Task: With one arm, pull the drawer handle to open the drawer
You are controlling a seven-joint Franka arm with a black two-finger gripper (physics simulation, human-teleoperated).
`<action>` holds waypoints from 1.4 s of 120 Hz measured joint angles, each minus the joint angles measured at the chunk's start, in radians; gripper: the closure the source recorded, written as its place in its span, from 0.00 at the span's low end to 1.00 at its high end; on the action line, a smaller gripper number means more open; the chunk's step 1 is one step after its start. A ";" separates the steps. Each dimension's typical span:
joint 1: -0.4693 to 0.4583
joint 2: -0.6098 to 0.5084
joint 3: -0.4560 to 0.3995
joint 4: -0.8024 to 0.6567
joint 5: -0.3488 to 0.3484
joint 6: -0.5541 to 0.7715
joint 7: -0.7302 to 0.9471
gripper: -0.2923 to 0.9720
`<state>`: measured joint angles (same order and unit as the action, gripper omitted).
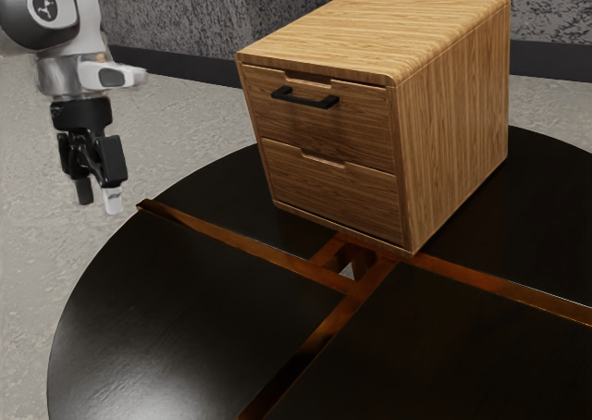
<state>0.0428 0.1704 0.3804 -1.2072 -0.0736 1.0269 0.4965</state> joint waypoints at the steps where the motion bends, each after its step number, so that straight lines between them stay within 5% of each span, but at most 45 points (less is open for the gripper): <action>1: 0.000 0.000 0.000 -0.001 -0.001 0.015 0.012 0.23; 25: 0.007 -0.010 0.002 -0.003 -0.017 0.244 0.261 0.23; 50: -0.036 -0.263 0.005 0.006 -0.082 0.305 0.444 0.23; 72: -0.067 -0.159 0.022 -0.010 -0.127 0.337 0.668 0.23; 119: -0.193 -0.101 0.005 -0.027 -0.012 0.560 1.069 0.23; 168: -0.261 -0.076 -0.017 -0.076 0.010 0.783 1.317 0.23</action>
<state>-0.2186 0.0940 0.3636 -1.2827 -0.0637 1.8102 1.8136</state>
